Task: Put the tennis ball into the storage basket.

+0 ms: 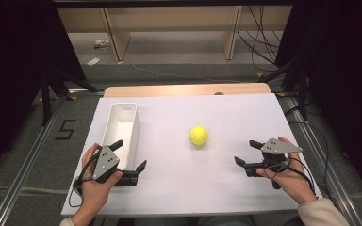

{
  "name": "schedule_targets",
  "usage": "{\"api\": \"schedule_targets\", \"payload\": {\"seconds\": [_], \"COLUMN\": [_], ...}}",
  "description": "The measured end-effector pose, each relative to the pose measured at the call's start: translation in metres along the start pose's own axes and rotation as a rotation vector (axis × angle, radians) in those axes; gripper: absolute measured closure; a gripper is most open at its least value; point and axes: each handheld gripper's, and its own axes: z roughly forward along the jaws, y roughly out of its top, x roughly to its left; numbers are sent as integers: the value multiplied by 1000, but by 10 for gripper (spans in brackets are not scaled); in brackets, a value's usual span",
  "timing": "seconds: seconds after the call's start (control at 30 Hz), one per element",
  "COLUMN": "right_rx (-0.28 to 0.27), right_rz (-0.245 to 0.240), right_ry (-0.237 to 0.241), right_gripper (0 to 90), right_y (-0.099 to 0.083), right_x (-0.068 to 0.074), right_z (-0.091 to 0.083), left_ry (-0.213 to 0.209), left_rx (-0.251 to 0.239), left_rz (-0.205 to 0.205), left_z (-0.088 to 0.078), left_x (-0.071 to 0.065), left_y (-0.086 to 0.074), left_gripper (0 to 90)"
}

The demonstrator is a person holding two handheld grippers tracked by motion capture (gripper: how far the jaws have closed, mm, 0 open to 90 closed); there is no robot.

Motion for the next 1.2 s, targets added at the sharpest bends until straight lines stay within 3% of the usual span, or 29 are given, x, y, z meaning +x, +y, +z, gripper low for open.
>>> {"api": "schedule_targets", "payload": {"seconds": [0.47,0.6,0.7,0.73,1.2], "right_rx": [-5,-2,-1,-1,-2], "right_rz": [-2,-8,-7,-10,-21], "right_ry": [10,8,9,8,22], "right_gripper": [164,164,163,163,161], "right_y": [4,6,9,10,22], "right_x": [5,6,8,8,13], "right_z": [9,15,20,22,44], "left_ry": [-4,-6,-6,-4,-4], "left_rx": [3,-9,-10,1,-1], "left_rz": [4,32,31,6,2], "left_z": [0,1,1,0,-1], "left_x": [-1,1,1,0,-1], "left_y": [0,1,1,0,0], "left_gripper": [0,0,0,0,0]}}
